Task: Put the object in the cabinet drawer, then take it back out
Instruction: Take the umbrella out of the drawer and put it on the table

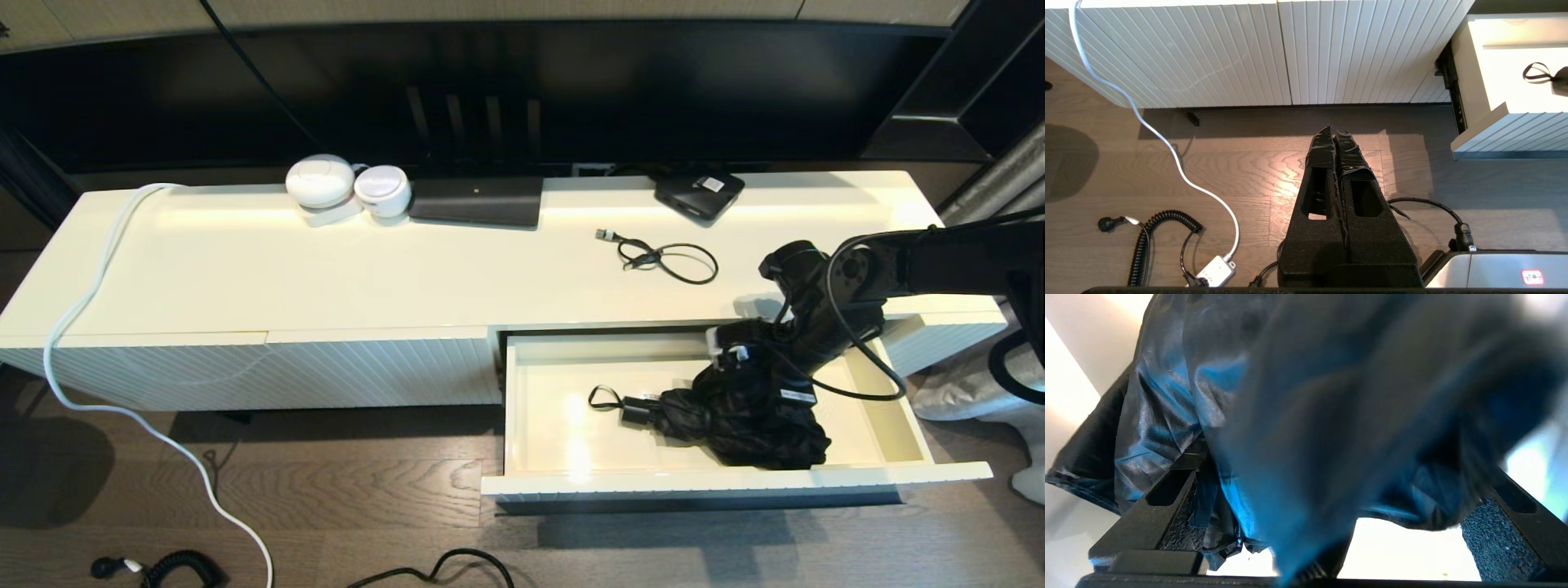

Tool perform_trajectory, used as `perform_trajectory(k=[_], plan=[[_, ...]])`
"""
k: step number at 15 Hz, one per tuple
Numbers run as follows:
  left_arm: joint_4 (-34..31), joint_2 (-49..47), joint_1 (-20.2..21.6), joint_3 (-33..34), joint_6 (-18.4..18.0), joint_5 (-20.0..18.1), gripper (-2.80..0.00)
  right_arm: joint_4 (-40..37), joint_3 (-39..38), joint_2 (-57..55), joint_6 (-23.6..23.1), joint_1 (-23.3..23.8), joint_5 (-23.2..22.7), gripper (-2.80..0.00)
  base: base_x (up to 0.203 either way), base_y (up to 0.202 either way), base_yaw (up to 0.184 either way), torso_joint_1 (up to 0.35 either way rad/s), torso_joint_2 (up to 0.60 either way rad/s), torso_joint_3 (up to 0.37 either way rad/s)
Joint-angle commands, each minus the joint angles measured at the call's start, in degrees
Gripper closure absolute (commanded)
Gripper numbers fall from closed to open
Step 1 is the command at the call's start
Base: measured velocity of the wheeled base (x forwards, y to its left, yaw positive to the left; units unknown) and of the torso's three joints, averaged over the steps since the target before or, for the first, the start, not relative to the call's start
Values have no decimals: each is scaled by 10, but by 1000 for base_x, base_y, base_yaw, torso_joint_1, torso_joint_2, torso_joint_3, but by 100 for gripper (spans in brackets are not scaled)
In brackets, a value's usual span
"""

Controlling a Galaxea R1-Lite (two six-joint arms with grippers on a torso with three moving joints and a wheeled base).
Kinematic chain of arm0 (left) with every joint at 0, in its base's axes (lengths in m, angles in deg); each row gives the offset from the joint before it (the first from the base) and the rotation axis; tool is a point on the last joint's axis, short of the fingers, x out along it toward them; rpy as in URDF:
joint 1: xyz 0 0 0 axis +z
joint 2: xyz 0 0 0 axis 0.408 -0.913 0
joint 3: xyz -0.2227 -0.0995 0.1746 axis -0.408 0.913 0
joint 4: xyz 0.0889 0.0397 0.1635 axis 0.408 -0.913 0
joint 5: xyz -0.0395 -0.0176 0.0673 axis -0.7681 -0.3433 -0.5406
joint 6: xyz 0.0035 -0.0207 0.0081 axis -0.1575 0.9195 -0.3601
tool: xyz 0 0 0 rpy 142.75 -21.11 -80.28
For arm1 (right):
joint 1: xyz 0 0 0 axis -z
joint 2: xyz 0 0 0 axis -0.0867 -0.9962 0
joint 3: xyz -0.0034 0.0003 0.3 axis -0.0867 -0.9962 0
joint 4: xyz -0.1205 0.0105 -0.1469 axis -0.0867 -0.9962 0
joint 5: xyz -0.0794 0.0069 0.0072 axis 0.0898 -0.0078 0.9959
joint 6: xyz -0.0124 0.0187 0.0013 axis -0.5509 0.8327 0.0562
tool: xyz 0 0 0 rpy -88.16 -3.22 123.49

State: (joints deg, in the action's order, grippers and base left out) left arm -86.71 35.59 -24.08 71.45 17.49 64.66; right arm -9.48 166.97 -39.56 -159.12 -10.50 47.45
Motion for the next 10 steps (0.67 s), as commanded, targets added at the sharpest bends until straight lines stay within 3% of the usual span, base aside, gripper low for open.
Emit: perform_trajectory(k=[1,3,4,10], plan=[[0,0,0,0,0,0,0,-2,-1,-4,-4,-1,-3,-280,0,0,0,0,0,0],[0,0,0,1,0,0,0,-2,-3,-3,5,-2,-5,-280,0,0,0,0,0,0],[0,0,0,0,0,0,0,-2,-4,-3,7,-3,-5,0,0,0,0,0,0,0],[0,0,0,0,0,0,0,-2,-29,5,18,-5,-8,0,0,0,0,0,0,0]])
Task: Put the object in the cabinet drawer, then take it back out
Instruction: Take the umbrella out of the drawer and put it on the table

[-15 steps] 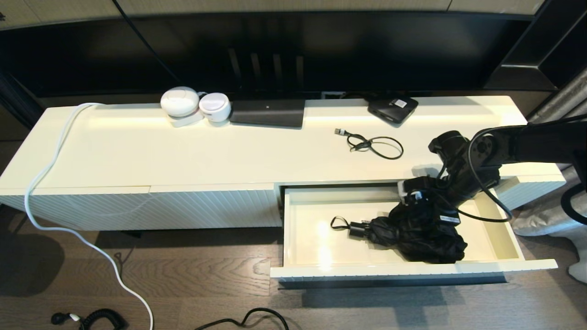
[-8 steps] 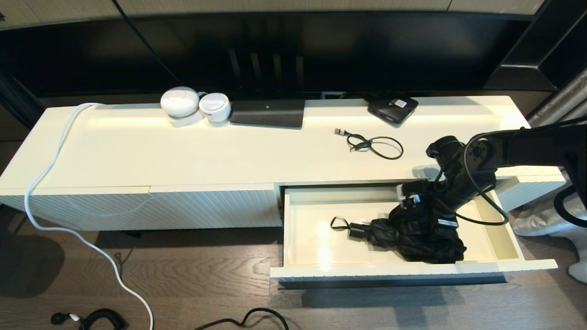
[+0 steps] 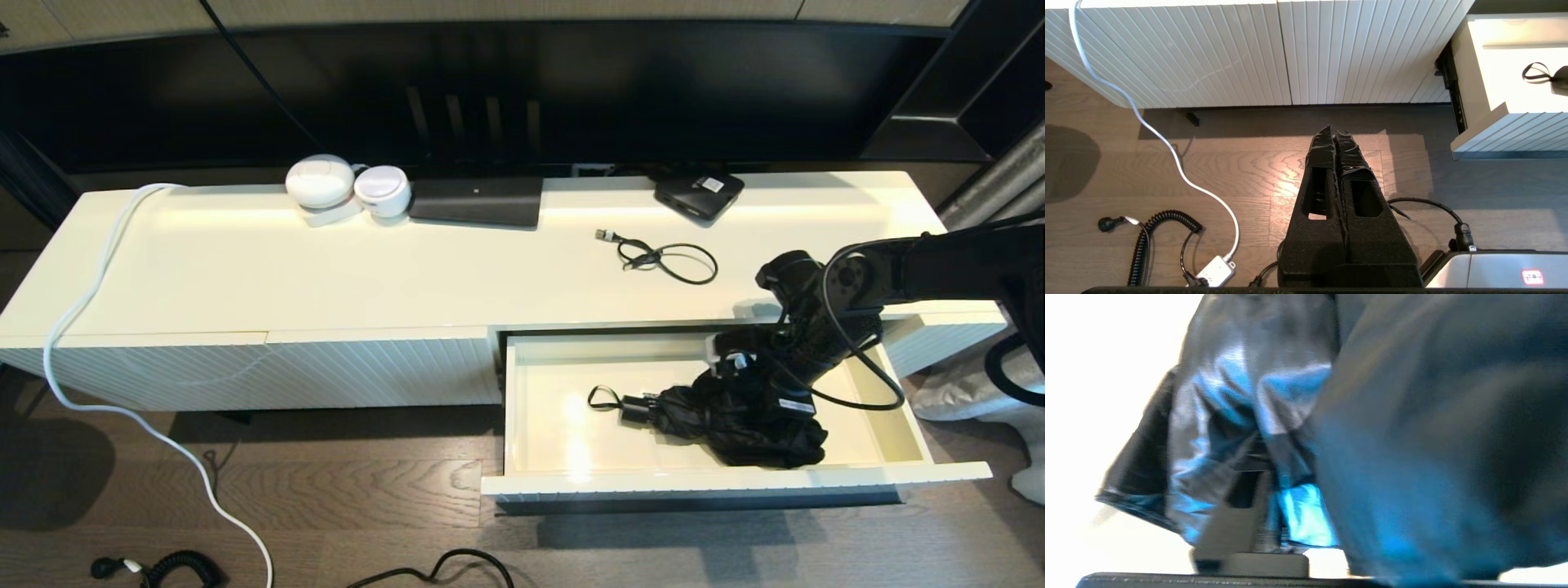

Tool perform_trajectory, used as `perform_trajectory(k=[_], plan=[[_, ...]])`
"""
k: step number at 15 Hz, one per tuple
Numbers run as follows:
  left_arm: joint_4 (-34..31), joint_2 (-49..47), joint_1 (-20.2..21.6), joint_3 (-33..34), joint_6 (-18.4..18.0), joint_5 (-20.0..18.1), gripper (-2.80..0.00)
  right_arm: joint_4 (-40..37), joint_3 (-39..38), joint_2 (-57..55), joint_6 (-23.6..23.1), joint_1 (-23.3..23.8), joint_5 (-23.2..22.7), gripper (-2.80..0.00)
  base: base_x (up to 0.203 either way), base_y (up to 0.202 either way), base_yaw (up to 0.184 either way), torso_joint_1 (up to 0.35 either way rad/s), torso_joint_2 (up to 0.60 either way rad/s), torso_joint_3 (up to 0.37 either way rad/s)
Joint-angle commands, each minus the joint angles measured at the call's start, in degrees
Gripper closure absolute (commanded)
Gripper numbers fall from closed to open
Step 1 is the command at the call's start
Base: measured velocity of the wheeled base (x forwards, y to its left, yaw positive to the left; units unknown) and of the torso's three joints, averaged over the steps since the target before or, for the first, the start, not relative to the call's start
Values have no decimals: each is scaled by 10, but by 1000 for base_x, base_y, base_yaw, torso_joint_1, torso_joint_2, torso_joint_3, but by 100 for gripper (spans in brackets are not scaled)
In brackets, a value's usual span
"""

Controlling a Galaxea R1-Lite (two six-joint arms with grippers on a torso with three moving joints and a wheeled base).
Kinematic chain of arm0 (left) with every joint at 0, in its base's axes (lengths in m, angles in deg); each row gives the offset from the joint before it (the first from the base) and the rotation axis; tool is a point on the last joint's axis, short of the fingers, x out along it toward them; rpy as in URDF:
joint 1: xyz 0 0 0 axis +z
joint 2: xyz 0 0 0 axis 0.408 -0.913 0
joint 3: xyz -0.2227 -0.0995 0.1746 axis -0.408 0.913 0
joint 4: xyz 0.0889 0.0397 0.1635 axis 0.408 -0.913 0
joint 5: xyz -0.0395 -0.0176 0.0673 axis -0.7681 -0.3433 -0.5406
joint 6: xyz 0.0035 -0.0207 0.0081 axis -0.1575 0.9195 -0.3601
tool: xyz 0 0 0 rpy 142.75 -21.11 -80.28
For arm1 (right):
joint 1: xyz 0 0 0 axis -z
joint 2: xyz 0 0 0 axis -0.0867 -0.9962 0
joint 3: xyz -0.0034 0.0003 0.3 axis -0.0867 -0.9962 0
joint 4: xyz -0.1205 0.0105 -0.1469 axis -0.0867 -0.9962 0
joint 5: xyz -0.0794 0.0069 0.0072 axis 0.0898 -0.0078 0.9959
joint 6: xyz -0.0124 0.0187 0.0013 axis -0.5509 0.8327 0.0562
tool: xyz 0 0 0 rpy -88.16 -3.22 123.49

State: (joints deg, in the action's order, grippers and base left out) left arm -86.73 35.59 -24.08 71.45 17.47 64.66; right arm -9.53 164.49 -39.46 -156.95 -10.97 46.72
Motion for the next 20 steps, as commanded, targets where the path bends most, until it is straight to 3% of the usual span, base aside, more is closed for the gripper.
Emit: perform_trajectory(k=[1,10,20], plan=[[0,0,0,0,0,0,0,-1,-7,6,-4,0,0,0,0,0,0,0,0,0],[0,0,1,0,0,0,0,7,-64,64,0,-2,0,0,0,0,0,0,0,0],[0,0,0,1,0,0,0,6,-141,299,5,27,9,0,0,0,0,0,0,0]])
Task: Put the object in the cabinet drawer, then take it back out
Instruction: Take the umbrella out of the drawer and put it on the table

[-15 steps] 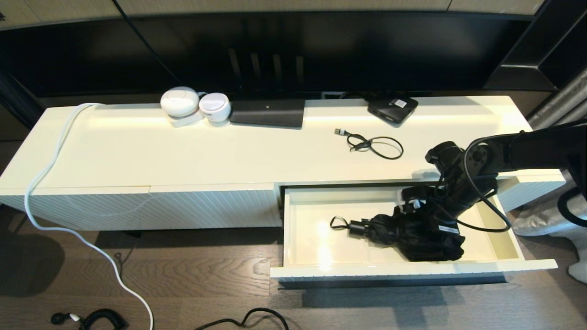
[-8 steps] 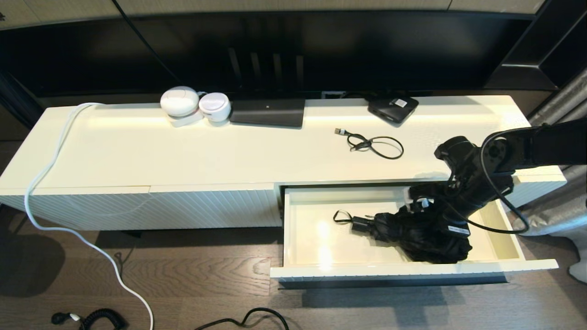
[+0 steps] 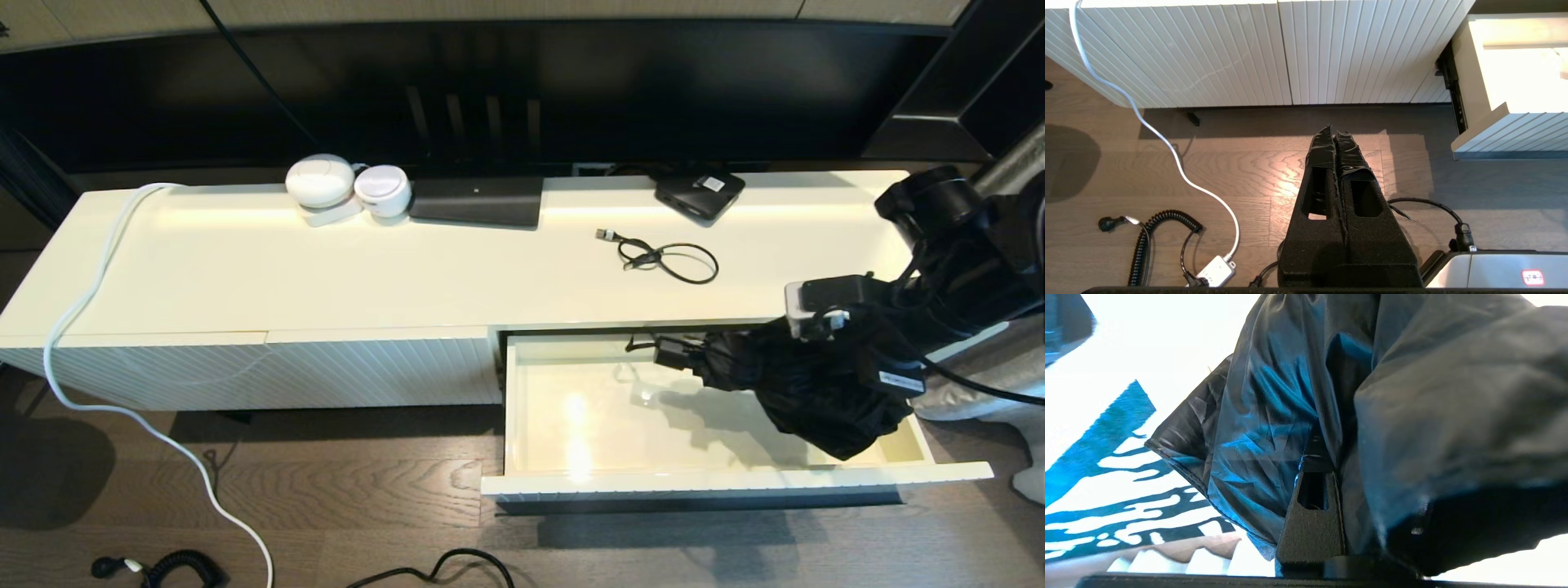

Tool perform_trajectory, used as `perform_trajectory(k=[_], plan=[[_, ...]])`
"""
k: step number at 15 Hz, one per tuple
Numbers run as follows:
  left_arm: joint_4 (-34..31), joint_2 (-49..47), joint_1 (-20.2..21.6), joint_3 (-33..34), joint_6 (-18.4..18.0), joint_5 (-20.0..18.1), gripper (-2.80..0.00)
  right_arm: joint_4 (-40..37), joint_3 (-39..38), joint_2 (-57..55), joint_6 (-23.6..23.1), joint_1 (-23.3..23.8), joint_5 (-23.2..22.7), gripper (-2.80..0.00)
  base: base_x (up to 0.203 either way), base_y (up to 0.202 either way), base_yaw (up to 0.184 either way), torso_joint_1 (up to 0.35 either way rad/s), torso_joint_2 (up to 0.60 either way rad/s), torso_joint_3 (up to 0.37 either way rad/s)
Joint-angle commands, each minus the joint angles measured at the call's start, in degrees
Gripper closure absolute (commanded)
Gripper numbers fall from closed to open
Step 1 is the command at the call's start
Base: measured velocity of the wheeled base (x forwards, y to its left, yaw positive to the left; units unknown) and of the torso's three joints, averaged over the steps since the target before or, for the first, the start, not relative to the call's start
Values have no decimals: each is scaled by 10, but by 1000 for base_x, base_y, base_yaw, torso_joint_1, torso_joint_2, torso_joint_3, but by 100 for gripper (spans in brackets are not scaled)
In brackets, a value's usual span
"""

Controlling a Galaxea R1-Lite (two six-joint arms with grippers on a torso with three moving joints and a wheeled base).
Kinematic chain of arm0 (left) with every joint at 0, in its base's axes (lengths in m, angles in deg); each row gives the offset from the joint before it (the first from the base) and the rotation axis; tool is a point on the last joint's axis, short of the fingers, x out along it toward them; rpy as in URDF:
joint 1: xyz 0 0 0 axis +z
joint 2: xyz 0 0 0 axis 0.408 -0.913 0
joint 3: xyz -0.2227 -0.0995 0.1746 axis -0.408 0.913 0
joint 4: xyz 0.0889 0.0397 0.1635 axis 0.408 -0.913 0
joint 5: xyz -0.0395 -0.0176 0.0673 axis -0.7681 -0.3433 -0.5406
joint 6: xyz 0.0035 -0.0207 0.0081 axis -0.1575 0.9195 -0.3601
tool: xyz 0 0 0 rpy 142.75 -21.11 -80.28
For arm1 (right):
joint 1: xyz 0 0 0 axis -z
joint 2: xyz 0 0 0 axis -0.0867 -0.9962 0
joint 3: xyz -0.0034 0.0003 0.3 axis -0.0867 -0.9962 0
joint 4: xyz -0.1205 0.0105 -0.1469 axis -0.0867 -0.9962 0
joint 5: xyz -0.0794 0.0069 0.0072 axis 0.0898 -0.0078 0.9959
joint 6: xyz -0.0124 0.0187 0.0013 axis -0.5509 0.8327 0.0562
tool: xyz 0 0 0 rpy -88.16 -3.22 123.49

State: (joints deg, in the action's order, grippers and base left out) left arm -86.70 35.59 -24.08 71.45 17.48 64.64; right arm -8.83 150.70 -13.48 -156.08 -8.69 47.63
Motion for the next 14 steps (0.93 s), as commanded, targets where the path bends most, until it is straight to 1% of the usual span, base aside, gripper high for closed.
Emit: perform_trajectory(k=[1,3,6,7,9,11,12,14], plan=[[0,0,0,0,0,0,0,-2,-4,57,-6,13,0,0,0,0,0,0,0,0],[0,0,0,0,0,1,0,0,-2,76,-11,36,2,0,0,0,0,0,0,0],[0,0,0,0,0,0,0,6,14,93,-49,76,4,0,0,0,0,0,0,0],[0,0,0,0,0,1,0,8,36,93,-55,84,4,0,0,0,0,0,0,0],[0,0,0,0,0,0,0,11,65,83,-59,92,8,0,0,0,0,0,0,0],[0,0,0,0,0,0,0,25,104,58,-60,95,23,0,0,0,0,0,0,0],[0,0,0,0,0,0,0,28,106,56,-61,95,26,0,0,0,0,0,0,0],[0,0,0,0,0,0,0,59,140,20,-69,108,32,0,0,0,0,0,0,0]])
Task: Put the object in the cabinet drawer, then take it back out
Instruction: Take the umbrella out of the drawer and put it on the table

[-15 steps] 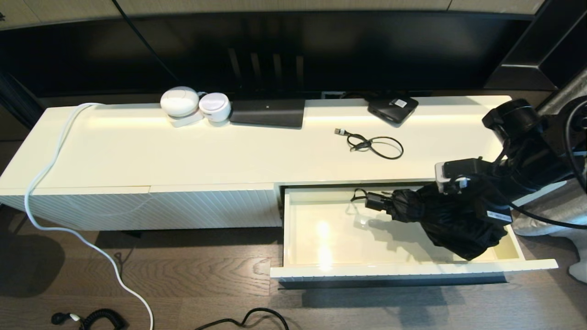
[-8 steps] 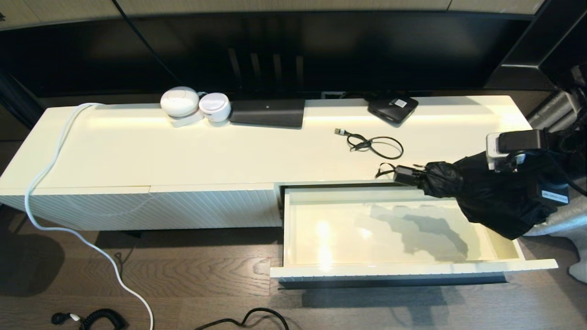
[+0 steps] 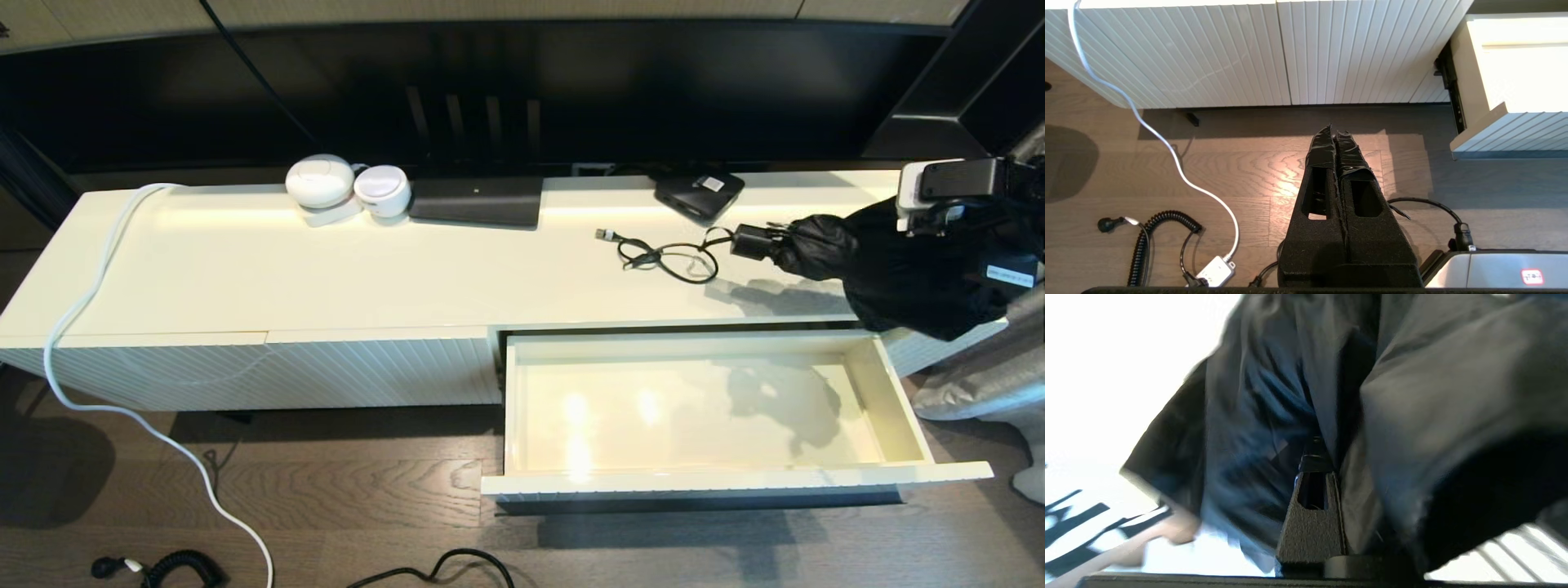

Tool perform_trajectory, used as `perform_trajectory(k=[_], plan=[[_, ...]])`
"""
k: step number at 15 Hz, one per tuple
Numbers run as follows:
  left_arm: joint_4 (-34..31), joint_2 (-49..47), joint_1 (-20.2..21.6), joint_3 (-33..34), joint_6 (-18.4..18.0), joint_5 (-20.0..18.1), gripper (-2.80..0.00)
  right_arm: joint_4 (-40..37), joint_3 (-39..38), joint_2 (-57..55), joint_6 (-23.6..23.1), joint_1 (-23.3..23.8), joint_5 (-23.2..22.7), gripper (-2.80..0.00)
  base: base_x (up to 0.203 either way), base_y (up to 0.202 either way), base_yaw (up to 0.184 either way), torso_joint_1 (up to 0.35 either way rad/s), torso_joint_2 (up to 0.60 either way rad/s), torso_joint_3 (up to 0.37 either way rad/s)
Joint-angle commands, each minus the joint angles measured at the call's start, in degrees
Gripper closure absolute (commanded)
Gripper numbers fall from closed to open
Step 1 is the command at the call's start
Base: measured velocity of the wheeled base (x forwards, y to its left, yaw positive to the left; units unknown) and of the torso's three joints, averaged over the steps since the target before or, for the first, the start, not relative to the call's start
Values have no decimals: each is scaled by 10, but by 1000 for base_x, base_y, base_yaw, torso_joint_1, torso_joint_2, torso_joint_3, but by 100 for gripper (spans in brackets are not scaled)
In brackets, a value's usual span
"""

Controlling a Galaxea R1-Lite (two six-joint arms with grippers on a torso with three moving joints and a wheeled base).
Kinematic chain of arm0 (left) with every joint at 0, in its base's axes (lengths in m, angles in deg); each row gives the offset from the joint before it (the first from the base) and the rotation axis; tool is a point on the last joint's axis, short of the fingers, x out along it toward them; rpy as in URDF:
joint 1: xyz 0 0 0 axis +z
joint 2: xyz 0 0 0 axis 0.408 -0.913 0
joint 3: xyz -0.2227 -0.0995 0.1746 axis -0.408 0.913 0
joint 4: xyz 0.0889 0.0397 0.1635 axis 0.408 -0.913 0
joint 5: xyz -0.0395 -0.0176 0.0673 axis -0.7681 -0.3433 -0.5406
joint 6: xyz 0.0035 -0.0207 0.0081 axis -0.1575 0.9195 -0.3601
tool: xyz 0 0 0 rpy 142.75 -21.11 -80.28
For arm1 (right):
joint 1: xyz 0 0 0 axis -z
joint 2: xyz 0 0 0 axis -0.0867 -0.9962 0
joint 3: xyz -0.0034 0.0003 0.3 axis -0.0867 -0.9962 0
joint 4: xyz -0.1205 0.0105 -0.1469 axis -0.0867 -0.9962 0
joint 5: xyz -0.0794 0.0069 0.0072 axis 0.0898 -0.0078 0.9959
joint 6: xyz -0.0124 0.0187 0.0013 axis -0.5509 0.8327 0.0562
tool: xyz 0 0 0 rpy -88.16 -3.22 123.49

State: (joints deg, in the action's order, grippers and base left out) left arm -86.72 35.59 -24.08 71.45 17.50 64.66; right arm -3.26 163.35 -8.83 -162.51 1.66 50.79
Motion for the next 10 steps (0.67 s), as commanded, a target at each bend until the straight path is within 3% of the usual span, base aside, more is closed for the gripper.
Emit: perform_trajectory(k=[1,4,10], plan=[[0,0,0,1,0,0,0,18,34,-53,-9,12,2,0,0,0,0,0,0,0],[0,0,0,0,0,1,0,50,78,-106,-31,40,4,0,0,0,0,0,0,0],[0,0,0,0,0,0,0,112,84,-151,-32,49,-1,0,0,0,0,0,0,0]])
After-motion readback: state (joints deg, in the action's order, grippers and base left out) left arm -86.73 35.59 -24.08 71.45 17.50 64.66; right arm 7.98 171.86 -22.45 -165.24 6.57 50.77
